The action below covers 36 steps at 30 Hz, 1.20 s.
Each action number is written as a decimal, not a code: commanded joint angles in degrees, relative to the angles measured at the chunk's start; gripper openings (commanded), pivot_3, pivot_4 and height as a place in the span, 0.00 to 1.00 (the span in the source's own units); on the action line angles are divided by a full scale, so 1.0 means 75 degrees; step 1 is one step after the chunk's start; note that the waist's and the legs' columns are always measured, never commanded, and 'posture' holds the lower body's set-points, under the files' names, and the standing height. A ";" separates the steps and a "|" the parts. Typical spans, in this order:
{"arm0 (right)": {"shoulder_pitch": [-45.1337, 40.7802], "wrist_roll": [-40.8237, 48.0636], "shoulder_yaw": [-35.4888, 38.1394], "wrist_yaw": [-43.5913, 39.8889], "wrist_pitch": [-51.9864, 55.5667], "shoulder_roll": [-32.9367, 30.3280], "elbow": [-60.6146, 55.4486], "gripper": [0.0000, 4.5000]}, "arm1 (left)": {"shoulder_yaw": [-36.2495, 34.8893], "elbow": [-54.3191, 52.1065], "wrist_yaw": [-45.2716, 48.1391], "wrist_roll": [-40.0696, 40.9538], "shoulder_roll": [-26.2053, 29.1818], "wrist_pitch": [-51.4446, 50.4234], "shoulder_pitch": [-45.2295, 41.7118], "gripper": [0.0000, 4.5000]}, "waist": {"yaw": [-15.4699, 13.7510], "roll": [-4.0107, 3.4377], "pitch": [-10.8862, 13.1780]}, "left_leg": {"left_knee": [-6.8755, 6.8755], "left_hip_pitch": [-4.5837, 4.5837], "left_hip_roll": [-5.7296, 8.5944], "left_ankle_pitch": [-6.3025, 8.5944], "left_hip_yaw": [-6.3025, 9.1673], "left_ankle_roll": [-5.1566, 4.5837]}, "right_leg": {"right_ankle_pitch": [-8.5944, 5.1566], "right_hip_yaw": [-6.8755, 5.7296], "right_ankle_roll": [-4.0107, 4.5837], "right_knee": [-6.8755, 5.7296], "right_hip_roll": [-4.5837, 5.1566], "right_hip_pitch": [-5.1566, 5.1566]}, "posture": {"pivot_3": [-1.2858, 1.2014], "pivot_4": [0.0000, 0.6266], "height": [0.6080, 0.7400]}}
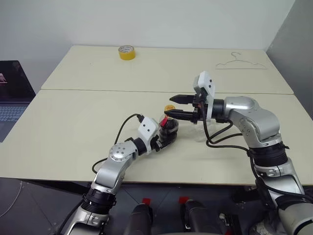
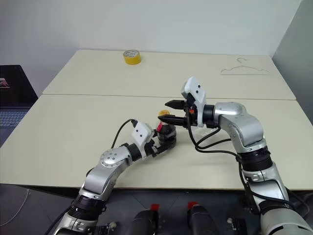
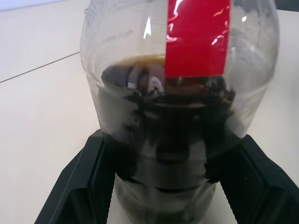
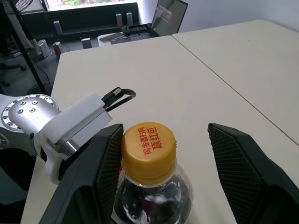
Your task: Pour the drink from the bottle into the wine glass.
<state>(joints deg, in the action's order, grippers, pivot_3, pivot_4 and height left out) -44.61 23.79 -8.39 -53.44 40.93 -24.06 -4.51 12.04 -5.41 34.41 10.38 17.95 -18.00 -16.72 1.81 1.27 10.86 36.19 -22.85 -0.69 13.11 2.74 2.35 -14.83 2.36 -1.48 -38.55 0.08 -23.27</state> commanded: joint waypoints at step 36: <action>-0.1841 -0.0364 -0.0382 -0.3653 -0.2686 0.0017 0.3473 0.56 | 0.0128 -0.0035 -0.0055 -0.0266 0.0126 -0.0230 0.0197 0.68 | 0.0000 0.0000 -0.0001 | 0.0005 0.0009 -0.0006 0.0000 0.0002 -0.0001 | 0.0002 0.0000 0.0004 -0.0009 -0.0003 0.0006 | 0.52 0.24 1.00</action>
<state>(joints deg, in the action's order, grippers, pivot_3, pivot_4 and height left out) -58.09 19.38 -13.54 -81.29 19.79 -23.72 24.38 12.37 -6.18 34.17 9.86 18.25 -18.76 -16.05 1.82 1.27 10.85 36.23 -22.79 -0.74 13.11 2.76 2.34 -14.82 2.35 -1.45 -38.61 0.05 -23.23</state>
